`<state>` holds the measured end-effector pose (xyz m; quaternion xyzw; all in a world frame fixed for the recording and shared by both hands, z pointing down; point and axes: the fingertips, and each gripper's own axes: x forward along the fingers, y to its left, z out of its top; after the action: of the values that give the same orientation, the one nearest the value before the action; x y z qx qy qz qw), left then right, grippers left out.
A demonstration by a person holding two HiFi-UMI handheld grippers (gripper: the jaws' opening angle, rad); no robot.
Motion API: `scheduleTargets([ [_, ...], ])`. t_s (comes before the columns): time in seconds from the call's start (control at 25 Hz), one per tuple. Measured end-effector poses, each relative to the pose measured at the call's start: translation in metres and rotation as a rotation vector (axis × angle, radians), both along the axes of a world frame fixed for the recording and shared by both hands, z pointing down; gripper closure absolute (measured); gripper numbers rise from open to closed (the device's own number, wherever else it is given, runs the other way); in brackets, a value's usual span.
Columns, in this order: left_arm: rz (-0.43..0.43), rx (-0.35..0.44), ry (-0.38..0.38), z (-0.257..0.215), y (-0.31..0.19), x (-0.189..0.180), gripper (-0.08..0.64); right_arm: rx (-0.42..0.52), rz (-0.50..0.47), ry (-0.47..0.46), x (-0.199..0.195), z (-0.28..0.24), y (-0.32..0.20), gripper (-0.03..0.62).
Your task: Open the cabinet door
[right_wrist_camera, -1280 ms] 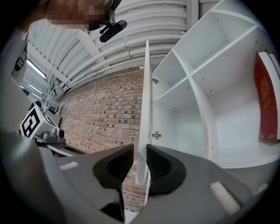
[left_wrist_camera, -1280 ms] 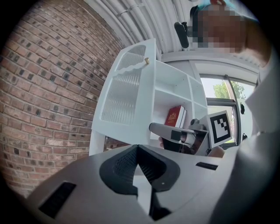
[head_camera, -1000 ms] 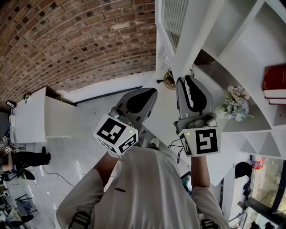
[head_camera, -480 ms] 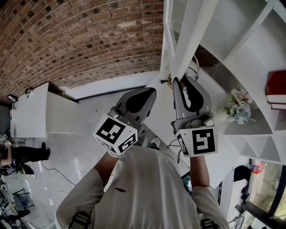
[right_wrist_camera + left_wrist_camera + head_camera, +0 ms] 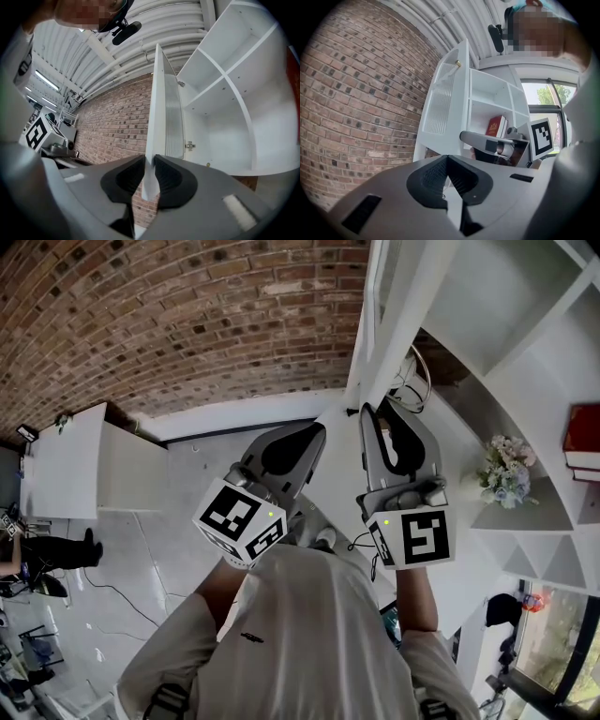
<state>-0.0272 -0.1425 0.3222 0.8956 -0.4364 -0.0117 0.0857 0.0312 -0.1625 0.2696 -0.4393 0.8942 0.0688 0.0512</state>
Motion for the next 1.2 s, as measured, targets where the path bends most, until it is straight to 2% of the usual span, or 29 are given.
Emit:
scheduleTargets([
  [0.44, -0.032, -0.003, 0.005, -0.002, 0.004, -0.034, 0.551, -0.002, -0.026, 0.017, -0.033, -0.001, 0.000, 0.512],
  [1.2, -0.054, -0.009, 0.002, -0.007, -0.009, -0.079, 0.551, -0.008, -0.055, -0.008, -0.082, -0.001, -0.008, 0.515],
])
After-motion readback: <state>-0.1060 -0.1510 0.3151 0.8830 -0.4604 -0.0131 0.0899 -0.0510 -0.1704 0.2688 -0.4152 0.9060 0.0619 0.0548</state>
